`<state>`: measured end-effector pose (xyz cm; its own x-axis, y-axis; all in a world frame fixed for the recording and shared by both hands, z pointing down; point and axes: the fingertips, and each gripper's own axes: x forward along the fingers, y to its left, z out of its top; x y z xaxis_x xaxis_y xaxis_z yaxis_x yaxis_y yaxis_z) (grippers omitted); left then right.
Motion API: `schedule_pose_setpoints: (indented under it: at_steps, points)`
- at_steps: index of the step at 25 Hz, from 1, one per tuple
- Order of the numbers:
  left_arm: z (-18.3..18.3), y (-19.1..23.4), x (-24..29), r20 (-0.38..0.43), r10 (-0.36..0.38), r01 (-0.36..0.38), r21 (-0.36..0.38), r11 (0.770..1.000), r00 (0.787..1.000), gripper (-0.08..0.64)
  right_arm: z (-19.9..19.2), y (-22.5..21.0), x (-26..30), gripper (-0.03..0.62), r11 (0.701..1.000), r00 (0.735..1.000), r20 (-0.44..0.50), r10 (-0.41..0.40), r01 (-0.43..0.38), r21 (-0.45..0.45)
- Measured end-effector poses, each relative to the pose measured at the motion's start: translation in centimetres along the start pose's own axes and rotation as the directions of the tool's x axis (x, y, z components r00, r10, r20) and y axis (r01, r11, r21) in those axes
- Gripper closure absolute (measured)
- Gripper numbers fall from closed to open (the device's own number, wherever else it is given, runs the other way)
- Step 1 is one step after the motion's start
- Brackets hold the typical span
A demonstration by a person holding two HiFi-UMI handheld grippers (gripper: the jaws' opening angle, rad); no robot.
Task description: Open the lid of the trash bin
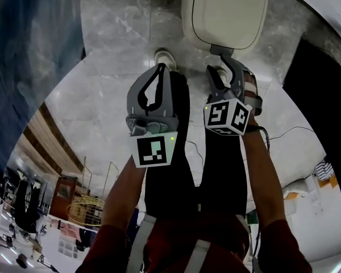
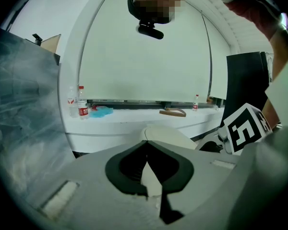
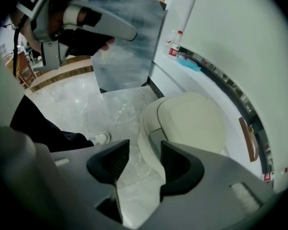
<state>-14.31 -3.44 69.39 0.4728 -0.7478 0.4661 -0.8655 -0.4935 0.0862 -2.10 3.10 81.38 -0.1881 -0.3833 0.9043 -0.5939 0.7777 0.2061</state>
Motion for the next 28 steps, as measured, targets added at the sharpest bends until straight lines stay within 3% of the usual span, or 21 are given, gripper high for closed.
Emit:
schedule_pose_setpoints:
  at_steps: [16, 28]
  points:
    - [-0.5, 0.0, 0.4, -0.010, 0.002, -0.002, -0.009, 1.000, 1.000, 0.554, -1.3, 0.5, 1.3, 0.338, 0.994, 0.996, -0.090, -0.016, 0.006, -0.111]
    - [-0.5, -0.1, 0.8, -0.015, -0.003, 0.003, -0.012, 1.000, 1.000, 0.554, -1.0, 0.7, 1.3, 0.318, 0.996, 0.992, -0.127, -0.019, 0.008, -0.083]
